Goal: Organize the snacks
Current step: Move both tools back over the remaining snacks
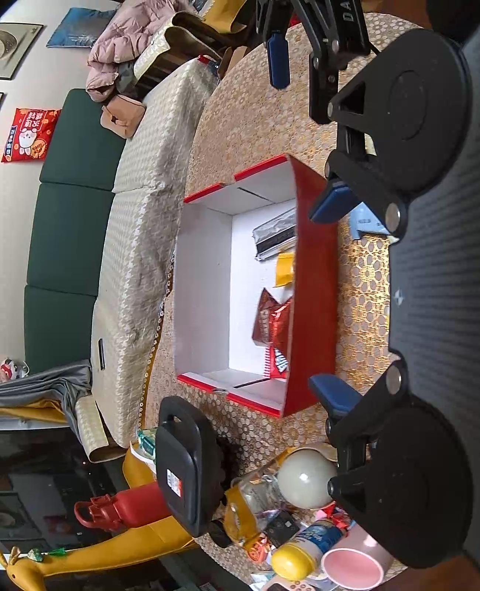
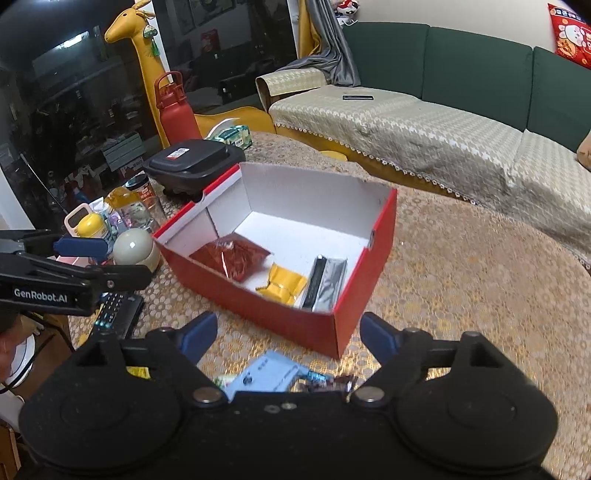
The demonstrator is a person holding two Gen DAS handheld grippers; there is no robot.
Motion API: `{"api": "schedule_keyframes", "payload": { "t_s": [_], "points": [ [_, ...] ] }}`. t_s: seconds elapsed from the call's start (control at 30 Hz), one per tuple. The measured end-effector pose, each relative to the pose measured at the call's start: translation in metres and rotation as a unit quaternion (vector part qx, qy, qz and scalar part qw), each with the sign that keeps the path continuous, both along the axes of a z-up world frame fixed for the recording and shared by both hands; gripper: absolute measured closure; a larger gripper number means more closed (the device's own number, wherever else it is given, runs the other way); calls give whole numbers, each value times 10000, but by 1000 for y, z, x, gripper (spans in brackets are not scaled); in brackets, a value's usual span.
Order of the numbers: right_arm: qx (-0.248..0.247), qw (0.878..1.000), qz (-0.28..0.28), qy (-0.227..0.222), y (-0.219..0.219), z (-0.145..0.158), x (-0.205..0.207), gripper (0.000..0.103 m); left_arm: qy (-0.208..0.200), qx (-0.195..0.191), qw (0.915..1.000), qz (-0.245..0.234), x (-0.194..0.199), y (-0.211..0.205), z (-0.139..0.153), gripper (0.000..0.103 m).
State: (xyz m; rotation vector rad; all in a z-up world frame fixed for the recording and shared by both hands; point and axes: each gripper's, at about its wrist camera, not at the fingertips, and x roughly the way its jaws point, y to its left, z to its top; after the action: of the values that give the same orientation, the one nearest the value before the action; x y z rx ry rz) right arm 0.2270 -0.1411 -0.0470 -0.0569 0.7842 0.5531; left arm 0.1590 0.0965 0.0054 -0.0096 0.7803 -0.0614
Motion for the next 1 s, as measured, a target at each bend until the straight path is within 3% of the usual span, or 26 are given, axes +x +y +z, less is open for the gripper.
{"api": "schedule_keyframes", "payload": {
  "t_s": [0.13, 0.3, 0.5, 0.77, 1.0],
  "points": [
    [37, 10000, -71, 21, -10, -8, -13, 0, 4, 35, 10000, -11, -13, 2, -9, 13],
    [-69, 9997, -135, 176, -16, -28, -30, 0, 56, 230, 9996, -152, -29, 1, -28, 13],
    [-375, 9988, 34, 315, -8, -58, -55, 0, 403, 491, 9975, -302, -35, 6, -59, 13],
    [-801, 9944, 498, 483, 10, -93, -79, 0, 964, 448, 9935, -396, -27, 20, -95, 13],
    [-967, 9910, 575, 723, 14, -111, -72, 3, 1399, 312, 9887, -448, -8, 25, -122, 13]
  ]
}}
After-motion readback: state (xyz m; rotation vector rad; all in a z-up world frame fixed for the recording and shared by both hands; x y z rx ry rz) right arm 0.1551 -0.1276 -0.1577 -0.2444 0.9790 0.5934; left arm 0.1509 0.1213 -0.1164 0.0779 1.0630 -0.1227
